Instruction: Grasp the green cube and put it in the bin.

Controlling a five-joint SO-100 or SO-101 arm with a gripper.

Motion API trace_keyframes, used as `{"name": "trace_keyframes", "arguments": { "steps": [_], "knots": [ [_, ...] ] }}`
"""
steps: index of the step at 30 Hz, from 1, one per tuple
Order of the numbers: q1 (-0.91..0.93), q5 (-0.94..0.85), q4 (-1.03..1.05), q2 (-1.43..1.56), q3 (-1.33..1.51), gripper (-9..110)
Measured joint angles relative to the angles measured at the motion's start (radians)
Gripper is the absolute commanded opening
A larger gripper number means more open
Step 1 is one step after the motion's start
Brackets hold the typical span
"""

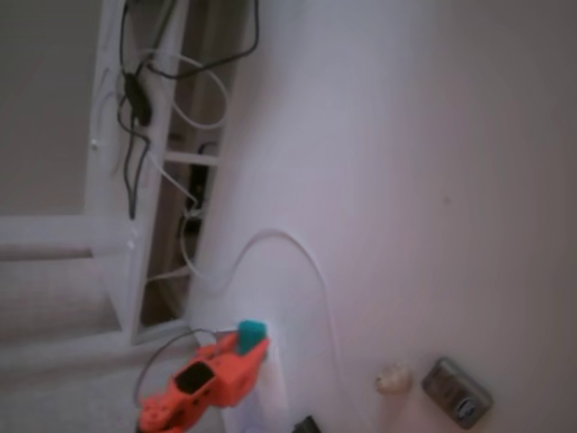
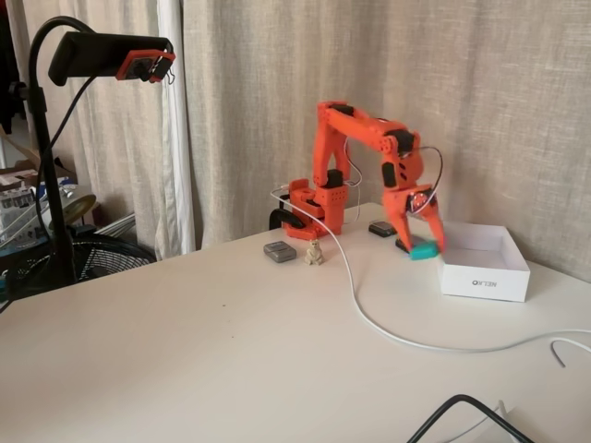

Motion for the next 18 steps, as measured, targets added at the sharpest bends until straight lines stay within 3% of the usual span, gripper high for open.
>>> {"name": "trace_keyframes", "arguments": {
  "steps": [18],
  "knots": [
    [-0.426, -0.028, -0.202, 0.229, 0.011, -8]
  ]
}}
